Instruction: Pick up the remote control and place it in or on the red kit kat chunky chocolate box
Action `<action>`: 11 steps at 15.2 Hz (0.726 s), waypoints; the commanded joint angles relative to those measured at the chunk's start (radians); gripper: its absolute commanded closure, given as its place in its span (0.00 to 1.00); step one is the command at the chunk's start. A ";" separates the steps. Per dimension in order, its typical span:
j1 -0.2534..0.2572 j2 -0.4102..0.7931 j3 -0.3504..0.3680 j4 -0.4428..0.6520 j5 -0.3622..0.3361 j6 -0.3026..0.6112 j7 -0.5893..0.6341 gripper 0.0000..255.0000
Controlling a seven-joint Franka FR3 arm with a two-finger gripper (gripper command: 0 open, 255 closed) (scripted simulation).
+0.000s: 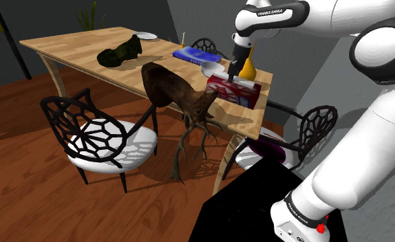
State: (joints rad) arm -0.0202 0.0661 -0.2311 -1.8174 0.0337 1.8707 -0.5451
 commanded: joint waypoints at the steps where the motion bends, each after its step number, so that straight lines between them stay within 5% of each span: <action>1: -0.020 0.053 -0.016 0.071 0.013 -0.021 -0.038 1.00; 11: -0.181 0.420 -0.060 0.585 0.116 -0.185 -0.219 1.00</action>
State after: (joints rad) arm -0.1802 0.4439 -0.2892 -1.2971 0.1379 1.7085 -0.7464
